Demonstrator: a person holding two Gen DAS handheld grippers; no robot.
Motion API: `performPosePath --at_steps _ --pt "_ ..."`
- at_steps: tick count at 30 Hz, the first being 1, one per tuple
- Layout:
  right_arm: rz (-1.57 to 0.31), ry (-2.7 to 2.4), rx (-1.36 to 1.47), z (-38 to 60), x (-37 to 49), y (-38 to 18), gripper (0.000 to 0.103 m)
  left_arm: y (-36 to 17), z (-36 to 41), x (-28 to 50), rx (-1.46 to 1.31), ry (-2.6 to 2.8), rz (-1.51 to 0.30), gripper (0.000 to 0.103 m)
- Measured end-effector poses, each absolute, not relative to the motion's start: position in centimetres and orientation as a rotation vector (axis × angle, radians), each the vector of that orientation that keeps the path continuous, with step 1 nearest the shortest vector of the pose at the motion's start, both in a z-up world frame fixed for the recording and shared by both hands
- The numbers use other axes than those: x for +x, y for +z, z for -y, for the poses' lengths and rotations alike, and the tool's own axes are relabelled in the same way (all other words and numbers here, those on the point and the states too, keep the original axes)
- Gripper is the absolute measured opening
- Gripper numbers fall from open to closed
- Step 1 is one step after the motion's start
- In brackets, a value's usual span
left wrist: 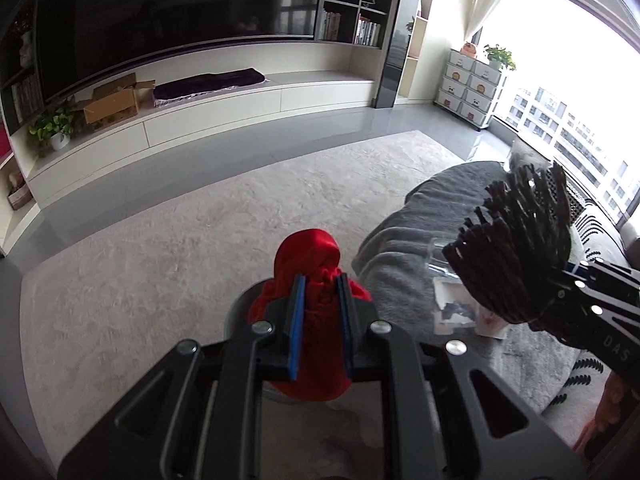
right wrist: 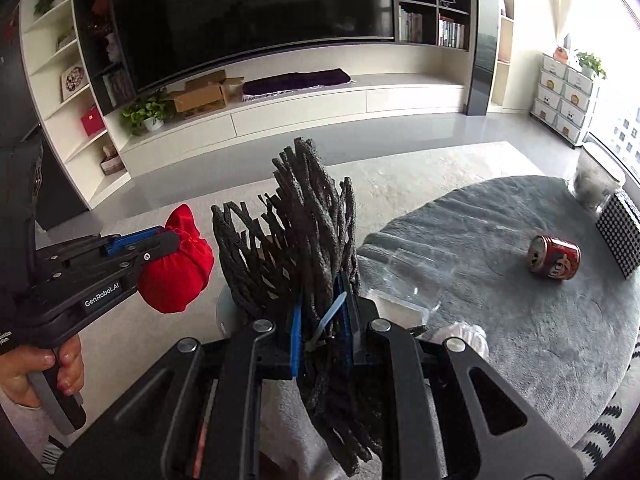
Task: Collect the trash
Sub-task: 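Carry both to grey bin and open left tool to drop red pouch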
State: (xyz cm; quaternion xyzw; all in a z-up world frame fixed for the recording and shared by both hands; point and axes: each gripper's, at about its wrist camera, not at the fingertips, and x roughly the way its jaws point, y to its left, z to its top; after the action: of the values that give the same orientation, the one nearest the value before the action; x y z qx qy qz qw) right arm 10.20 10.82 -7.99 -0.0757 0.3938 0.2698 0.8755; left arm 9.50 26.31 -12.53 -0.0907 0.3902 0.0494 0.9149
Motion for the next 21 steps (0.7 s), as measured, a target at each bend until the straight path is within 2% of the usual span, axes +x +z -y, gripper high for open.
performPosePath --at_steps 9,21 --pt "-0.848 0.593 -0.197 -16.4 11.7 -9.7 0.014 -14.6 -29.8 10.5 -0.193 0.126 -0.830 0.016" --pt "-0.892 0.588 -0.220 -17.2 12.6 -11.8 0.014 -18.4 -30.6 11.0 -0.213 0.079 -0.897 0.017"
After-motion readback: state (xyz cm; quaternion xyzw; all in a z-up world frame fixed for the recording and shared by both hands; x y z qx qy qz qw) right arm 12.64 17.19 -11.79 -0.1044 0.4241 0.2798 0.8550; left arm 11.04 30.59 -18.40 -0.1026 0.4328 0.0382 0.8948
